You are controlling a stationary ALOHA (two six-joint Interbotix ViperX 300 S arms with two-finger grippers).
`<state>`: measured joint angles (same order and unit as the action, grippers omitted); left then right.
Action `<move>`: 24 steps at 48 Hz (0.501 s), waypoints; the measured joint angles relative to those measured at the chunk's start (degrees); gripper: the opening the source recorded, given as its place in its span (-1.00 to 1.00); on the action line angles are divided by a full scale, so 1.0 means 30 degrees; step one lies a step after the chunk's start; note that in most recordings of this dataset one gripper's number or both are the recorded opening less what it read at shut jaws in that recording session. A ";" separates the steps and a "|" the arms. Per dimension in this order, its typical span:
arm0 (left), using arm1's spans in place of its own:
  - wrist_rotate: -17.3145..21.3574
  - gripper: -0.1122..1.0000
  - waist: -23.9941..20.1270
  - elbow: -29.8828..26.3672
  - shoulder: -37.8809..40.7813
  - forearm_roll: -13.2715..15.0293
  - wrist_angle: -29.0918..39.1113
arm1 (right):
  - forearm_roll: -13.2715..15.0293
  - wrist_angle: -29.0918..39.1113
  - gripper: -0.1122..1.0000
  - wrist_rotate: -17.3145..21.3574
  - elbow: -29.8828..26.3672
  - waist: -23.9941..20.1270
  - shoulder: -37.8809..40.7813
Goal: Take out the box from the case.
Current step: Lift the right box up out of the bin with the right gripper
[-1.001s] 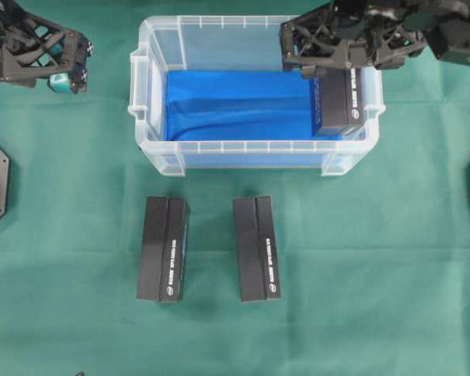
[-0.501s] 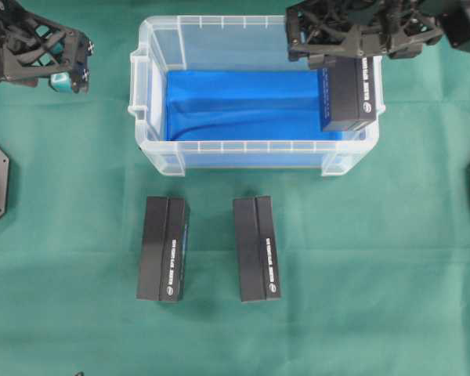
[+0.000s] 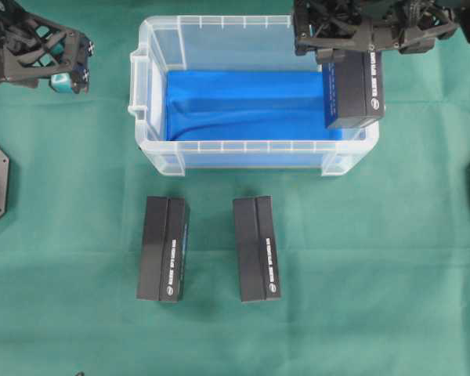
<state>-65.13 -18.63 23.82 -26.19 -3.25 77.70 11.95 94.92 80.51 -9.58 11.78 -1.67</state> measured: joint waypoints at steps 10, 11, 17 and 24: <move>-0.0029 0.96 0.0088 0.0029 0.0000 0.0000 -0.0029 | 0.0029 0.0000 0.37 0.0000 0.0000 -0.0059 0.0029; 0.0000 0.96 0.0117 0.0000 0.0029 0.0000 -0.0029 | 0.0000 0.0000 0.37 0.0000 0.0000 -0.0059 0.0000; -0.0029 0.96 0.0117 0.0000 0.0000 0.0000 -0.0029 | 0.0000 -0.0029 0.37 0.0000 0.0000 -0.0059 0.0029; 0.0000 0.96 0.0146 0.0000 0.0000 0.0000 0.0000 | 0.0029 0.0000 0.37 0.0000 0.0000 -0.0059 0.0000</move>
<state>-65.13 -18.19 23.82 -26.19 -3.25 77.70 12.04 94.92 80.51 -9.58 11.60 -1.67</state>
